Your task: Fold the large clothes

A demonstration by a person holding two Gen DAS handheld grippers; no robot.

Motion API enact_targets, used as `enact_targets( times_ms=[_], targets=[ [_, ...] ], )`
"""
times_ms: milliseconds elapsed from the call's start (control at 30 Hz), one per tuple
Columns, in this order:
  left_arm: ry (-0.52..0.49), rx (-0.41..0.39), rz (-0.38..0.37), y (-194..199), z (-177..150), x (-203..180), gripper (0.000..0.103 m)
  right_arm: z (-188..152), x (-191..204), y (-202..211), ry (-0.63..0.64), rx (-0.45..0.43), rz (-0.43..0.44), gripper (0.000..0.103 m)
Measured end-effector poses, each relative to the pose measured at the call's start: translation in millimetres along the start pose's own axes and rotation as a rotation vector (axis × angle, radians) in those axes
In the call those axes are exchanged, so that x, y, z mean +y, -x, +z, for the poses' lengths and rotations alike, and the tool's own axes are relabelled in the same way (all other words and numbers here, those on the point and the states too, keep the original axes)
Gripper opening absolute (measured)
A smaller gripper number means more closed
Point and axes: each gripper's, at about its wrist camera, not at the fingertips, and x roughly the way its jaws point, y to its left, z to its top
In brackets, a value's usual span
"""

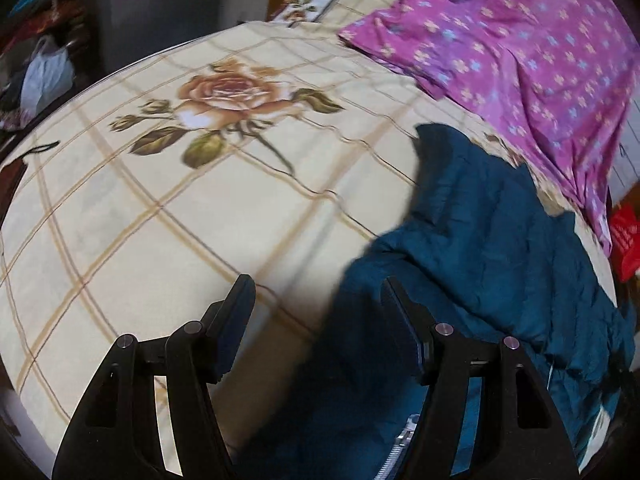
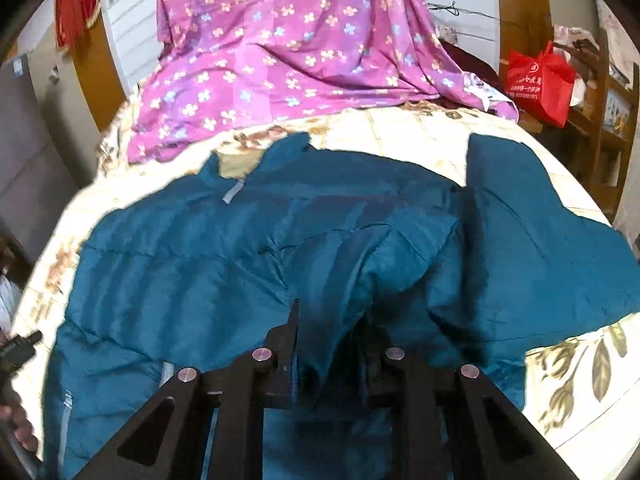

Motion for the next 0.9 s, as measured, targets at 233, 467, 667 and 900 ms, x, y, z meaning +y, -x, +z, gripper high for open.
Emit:
enact_targets(
  times_ms=[233,467,667,900],
  targets=[
    [-0.03,0.035,-0.019,-8.9,-5.6,-22.3,0.065,-0.1,-48.8,9.1,-0.145,-0.025,0.041,0.067],
    [-0.063,0.023,-0.037,-4.6,-11.1,-44.2,0.065,3.6,-16.9,43.1,-0.123,-0.13,0.182,0.068],
    [-0.123,0.008,-0.014,-6.3,-14.9,-57.3,0.065,-12.9,20.9,-15.2,-0.02,0.026,0.106,0.068],
    [-0.13,0.036,-0.034,-15.0,-10.6,-61.8,0.065,-17.3,12.6,-22.6,-0.086,0.082,0.111,0.068]
  ],
)
